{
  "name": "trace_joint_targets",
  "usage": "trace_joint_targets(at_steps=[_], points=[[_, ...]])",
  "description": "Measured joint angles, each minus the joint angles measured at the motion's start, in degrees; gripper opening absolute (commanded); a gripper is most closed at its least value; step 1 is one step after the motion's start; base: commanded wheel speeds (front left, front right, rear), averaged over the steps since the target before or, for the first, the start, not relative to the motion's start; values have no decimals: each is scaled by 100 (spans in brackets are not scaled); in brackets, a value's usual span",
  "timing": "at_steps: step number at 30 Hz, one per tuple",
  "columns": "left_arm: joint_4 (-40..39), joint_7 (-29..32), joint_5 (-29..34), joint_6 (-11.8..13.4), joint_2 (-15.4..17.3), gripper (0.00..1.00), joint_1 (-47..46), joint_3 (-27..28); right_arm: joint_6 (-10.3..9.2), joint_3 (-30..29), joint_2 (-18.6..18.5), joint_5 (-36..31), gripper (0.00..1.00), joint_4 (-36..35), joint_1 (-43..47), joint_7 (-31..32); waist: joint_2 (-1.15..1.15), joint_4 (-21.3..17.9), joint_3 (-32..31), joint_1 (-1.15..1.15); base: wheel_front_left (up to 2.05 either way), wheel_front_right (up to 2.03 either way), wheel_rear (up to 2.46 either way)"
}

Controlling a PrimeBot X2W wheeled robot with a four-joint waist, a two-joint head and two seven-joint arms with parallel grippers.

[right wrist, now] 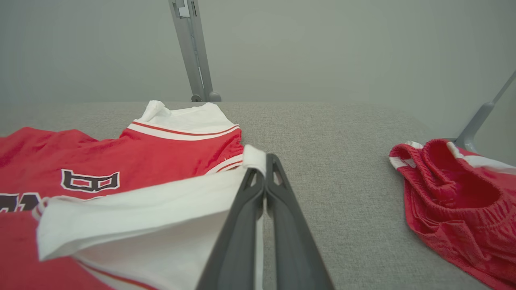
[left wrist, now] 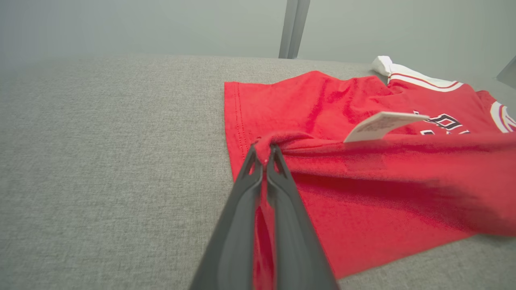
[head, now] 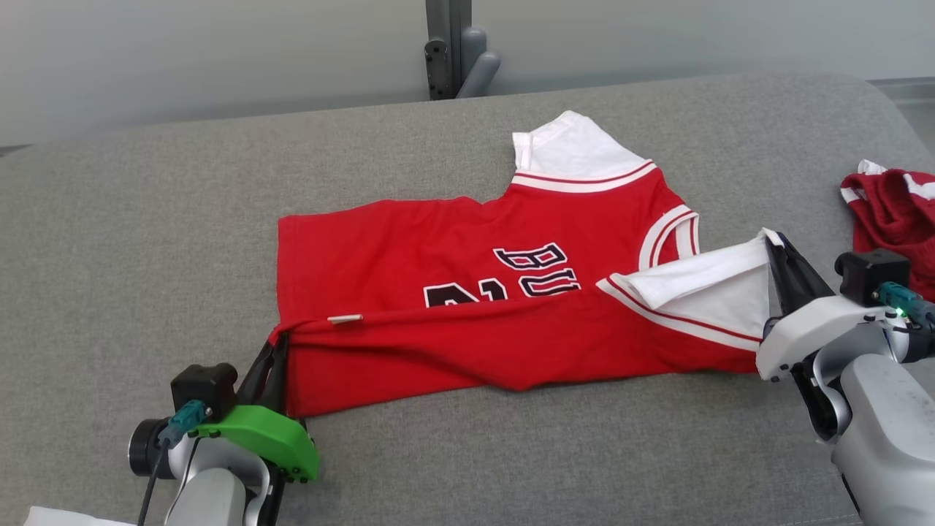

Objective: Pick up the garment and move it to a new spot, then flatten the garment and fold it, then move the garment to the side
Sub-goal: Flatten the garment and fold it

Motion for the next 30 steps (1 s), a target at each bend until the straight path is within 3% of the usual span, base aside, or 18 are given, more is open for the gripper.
trace_joint_targets(at_steps=[17, 18, 19, 20, 25, 30], points=[[328, 0, 129, 0, -71, 0, -694, -54, 0, -114, 104, -331, 0, 253, -651, 0, 0, 113, 664, 0, 0, 0, 0], [352, 0, 129, 0, -77, 20, -704, -43, 0, -181, 143, -330, 12, 257, -657, 0, 0, 120, 685, 0, 0, 0, 0], [372, 0, 129, 0, -80, 76, -710, -33, 0, -225, 169, -337, 100, 263, -672, 0, 0, 124, 704, 0, 0, 0, 0], [391, 0, 129, 0, -85, 100, -716, -14, 0, -247, 186, -356, 100, 328, -699, 0, 0, 130, 714, 0, 0, 0, 0], [276, 0, 258, 35, -105, 100, -679, 279, 0, -572, 224, -455, 100, 123, -662, 0, 0, 128, 678, 0, 0, 0, 0], [-124, 0, 298, 64, -189, 100, -204, 660, 0, -793, 302, -502, 100, -182, -60, 0, 0, 101, 527, 0, 0, 0, 0]])
